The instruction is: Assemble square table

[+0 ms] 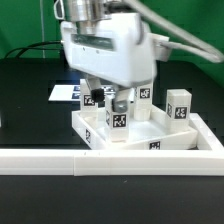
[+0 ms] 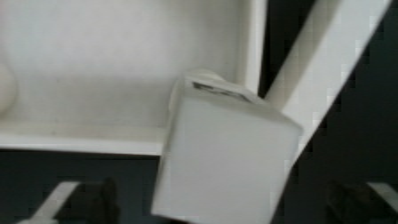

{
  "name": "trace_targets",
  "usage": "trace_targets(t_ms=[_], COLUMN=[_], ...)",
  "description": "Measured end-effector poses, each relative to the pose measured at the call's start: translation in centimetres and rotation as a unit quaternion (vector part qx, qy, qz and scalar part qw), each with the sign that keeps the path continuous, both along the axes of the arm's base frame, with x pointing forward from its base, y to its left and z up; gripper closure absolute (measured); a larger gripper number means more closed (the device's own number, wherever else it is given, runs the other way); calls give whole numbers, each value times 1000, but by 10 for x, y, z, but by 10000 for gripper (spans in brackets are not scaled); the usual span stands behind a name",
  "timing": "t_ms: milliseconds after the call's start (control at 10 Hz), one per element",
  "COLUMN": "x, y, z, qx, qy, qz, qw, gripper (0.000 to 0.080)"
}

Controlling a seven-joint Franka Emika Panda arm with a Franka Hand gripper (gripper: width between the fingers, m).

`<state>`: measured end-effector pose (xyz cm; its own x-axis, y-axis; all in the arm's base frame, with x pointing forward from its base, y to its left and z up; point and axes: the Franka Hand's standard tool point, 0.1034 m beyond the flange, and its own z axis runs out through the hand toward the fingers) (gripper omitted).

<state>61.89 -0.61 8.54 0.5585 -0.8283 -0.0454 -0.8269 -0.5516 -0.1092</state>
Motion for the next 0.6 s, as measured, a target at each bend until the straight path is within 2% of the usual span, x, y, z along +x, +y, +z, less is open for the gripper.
trace_targets(t_ms=[100, 200, 400, 500, 600], x=[-1, -4, -4, -3, 0], y=[7, 12, 10, 10, 15], z=[0, 0, -1, -1, -2], qx=[-7, -14, -19, -36, -64], qy=[-6, -13, -17, -24, -35], qz=[86, 189, 248, 325, 417], qw=[996, 982, 968, 945, 906], gripper=[181, 155, 151, 150, 150])
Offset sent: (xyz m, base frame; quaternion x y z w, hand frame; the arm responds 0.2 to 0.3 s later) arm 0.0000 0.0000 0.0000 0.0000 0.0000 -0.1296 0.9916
